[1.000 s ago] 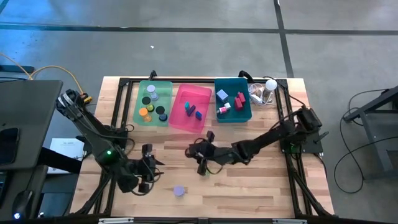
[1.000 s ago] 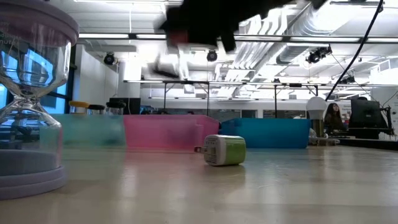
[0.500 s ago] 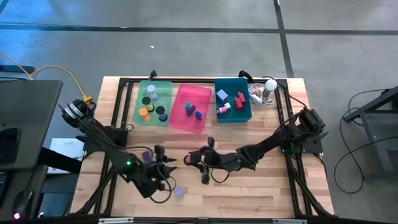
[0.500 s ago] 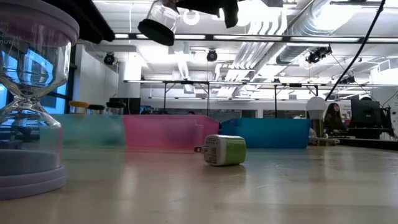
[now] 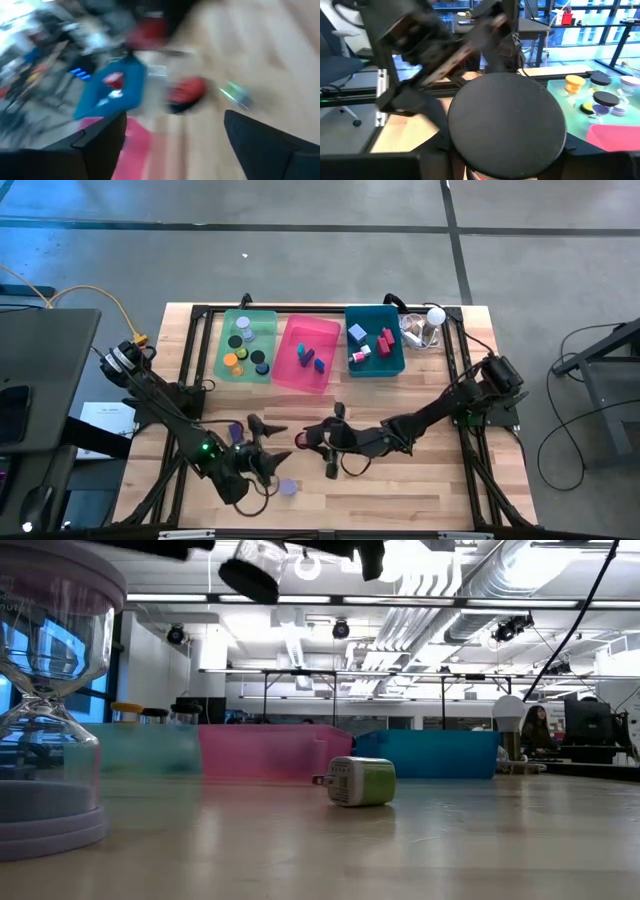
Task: Pick & Place Office items
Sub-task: Put the red hourglass into the green bin
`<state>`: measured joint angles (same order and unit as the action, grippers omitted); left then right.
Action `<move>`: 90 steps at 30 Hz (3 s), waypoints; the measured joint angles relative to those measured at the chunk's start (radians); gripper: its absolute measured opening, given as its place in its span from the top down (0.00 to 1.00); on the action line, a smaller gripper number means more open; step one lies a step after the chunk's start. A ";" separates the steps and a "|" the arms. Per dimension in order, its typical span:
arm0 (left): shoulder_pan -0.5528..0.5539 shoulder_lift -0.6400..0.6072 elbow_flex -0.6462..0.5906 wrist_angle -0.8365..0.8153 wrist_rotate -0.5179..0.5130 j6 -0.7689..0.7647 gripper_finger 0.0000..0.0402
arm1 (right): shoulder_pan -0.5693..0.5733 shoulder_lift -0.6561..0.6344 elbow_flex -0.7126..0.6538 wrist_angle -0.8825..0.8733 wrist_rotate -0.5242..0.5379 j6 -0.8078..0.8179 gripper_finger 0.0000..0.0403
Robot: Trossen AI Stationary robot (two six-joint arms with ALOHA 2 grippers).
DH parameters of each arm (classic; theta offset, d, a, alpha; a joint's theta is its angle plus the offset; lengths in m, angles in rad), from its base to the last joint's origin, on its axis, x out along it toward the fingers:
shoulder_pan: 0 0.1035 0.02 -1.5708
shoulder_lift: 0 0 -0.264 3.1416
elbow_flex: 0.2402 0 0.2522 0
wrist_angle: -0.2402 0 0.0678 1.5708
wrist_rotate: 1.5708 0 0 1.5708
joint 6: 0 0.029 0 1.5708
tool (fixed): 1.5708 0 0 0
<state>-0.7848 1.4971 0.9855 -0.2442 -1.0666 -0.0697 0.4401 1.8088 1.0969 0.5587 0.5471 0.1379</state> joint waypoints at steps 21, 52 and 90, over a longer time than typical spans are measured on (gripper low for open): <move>0.087 0.000 0.000 0.147 0.180 -0.306 0.14 | 0.018 0.000 0.000 0.060 0.012 -0.054 0.62; 0.152 0.064 0.000 0.302 0.197 -0.153 0.14 | 0.018 0.000 0.000 0.049 0.000 -0.055 0.61; 0.014 0.027 -0.001 0.294 -0.047 0.024 0.60 | 0.091 0.000 0.003 0.054 -0.002 -0.057 0.42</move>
<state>-0.7706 1.5244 0.9848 0.0494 -1.1134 -0.0454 0.5314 1.8088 1.0996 0.6122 0.5452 0.0807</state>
